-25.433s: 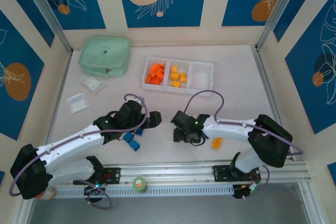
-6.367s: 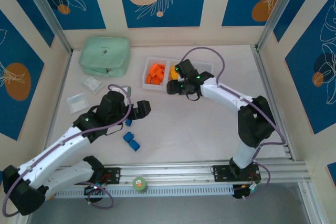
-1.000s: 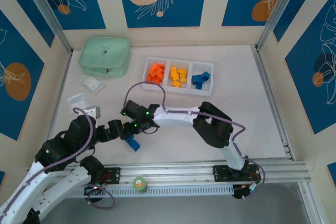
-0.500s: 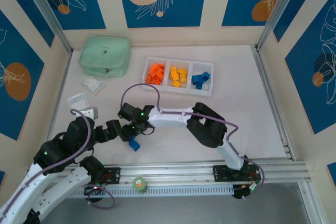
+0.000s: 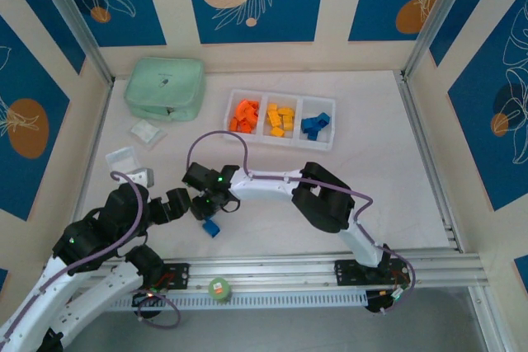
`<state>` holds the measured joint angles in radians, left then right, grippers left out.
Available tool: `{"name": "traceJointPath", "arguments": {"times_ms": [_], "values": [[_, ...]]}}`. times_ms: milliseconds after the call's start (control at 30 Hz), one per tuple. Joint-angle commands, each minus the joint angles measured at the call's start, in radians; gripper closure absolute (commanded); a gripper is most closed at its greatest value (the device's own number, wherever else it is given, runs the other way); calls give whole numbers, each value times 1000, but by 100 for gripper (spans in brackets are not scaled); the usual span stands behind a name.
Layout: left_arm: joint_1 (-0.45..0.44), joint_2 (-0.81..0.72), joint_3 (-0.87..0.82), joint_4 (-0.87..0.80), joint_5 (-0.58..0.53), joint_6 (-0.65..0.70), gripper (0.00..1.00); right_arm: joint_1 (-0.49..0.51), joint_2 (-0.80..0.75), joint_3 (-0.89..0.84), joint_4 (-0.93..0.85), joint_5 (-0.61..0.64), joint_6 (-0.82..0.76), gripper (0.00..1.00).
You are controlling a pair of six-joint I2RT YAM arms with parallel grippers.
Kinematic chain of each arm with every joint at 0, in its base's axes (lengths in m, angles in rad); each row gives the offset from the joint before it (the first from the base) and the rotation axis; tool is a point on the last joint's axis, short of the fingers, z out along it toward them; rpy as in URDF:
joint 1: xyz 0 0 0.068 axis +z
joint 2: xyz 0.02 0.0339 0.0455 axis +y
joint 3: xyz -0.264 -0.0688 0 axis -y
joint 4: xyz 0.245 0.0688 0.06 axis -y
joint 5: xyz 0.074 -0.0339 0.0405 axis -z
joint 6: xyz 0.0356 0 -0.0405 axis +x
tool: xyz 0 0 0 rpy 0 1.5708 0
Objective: Sort the legos into containers by color
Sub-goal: Pick up the lego from the bottom-center of the table, then place the lego in the container.
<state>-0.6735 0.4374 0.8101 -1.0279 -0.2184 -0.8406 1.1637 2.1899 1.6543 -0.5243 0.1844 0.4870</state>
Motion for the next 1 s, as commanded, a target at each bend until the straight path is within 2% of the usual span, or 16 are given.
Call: {"name": "traceJointPath", "arguments": {"times_ms": [0,200,300,433,633,767,967], "values": [[9,-3,8,15,1,-8,1,-15,-42,-8,-30,1,12,58],[8,22,18,61,26,8,1,-85,-205,-127,-9,0,42,58],[8,48,13,108,45,17,1,-152,-303,-204,-6,-2,63,59],[9,104,-15,213,95,21,1,-273,-431,-300,-15,28,54,59],[8,227,-53,384,166,26,1,-519,-551,-348,-61,76,15,58],[8,305,-64,489,192,34,1,-661,-561,-340,-64,127,-12,58],[10,401,-80,634,218,38,1,-796,-479,-291,-22,180,-50,58]]}}
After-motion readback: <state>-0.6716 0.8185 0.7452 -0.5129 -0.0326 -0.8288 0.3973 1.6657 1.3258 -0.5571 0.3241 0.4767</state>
